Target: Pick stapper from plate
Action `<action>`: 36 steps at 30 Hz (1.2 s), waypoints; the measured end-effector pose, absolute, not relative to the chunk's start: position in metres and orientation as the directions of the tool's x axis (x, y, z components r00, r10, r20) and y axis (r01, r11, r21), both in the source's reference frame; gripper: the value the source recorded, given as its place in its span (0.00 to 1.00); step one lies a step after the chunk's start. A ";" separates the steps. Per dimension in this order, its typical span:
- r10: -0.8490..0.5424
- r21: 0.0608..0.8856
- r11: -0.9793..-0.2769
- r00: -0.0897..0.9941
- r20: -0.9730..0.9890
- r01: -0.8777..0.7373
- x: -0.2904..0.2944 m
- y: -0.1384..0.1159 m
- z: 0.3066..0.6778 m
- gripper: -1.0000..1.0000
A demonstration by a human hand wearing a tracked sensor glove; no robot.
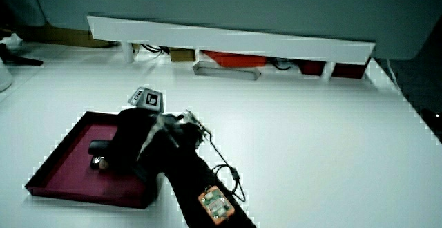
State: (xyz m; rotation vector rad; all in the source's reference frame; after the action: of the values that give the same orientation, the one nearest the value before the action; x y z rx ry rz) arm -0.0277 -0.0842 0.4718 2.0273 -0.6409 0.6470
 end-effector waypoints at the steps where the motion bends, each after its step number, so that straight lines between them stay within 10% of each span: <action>1: -0.186 0.595 -0.469 0.731 0.656 -0.653 -0.029 -0.083 0.474 0.50; 7: -0.189 0.598 -0.466 0.733 0.653 -0.652 -0.032 -0.082 0.482 0.50; 25: -0.251 0.455 -0.627 0.716 0.651 -0.632 -0.028 -0.083 0.476 1.00; 36: -0.248 0.437 -0.621 0.692 0.678 -0.651 -0.028 -0.084 0.475 1.00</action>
State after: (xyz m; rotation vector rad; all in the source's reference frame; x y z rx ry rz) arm -0.0278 -0.0836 0.4748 2.2108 -0.6844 0.7533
